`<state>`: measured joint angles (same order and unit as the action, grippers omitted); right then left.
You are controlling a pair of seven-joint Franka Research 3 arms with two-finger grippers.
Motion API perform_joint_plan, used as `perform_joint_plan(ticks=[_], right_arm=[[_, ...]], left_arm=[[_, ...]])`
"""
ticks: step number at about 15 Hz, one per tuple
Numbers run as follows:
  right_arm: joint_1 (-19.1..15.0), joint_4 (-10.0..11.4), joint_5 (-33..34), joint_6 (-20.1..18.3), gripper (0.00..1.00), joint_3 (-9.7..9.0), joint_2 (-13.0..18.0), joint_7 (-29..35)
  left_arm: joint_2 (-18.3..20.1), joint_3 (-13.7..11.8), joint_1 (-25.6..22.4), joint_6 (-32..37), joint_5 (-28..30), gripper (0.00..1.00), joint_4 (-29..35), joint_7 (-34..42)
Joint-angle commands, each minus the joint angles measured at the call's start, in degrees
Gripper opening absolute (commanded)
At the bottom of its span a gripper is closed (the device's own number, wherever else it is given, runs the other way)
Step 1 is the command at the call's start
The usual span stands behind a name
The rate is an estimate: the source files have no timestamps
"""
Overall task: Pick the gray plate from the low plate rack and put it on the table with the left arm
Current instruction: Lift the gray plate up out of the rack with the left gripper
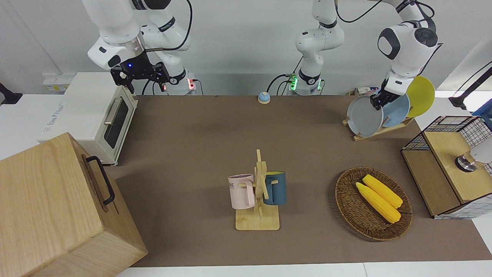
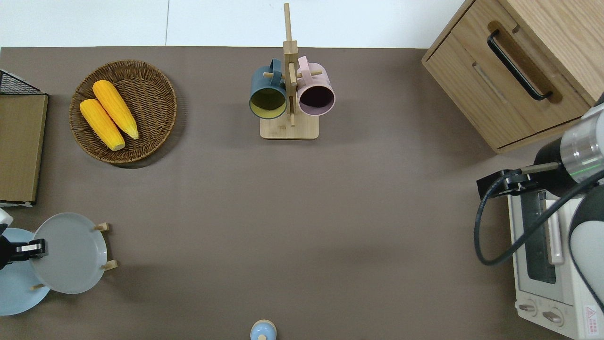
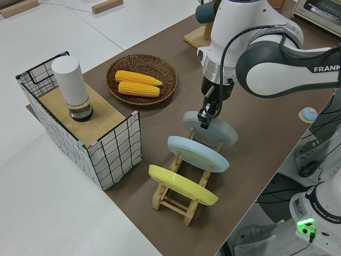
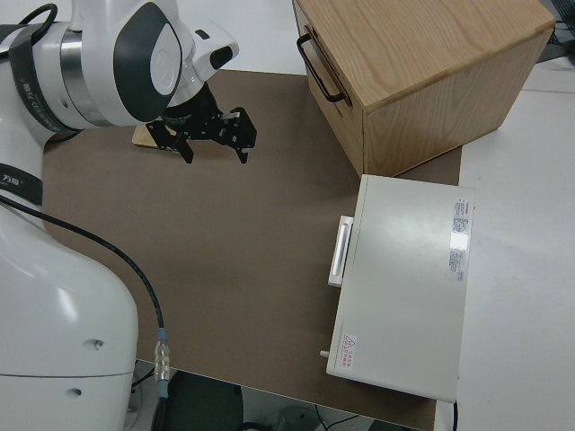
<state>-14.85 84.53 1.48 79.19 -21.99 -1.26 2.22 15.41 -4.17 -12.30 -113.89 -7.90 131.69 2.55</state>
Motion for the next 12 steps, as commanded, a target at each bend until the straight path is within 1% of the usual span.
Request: perform_joint_plan(ticks=[1,2,6,9,12], right_arm=[[-1.3,-0.3,0.4,-0.6,0.983,-1.13,0.1,0.7],[-1.3,-0.4,0.4,-0.6,0.983,-1.21,0.1,0.7],[-1.3,-0.4,0.4,-0.6,0.983,-1.13,0.1,0.7],[-1.3,-0.4,0.4,-0.6,0.983,-1.13,0.1,0.7],[-1.3,-0.3,0.4,-0.6,0.983,-1.21,0.1,0.7]], left_arm=[[0.1,0.0,0.6,-0.3,-1.0,0.10,0.1,-1.0],[0.1,0.0,0.6,0.5,-1.0,0.11,-0.8,-0.6],[0.1,0.4,0.8,8.6,-1.1,0.11,-7.4,-0.5],[0.1,1.5,0.8,13.6,-1.1,0.11,-11.6,-0.5],[0.1,2.4,0.8,16.8,-1.1,0.11,-14.8,-0.4]])
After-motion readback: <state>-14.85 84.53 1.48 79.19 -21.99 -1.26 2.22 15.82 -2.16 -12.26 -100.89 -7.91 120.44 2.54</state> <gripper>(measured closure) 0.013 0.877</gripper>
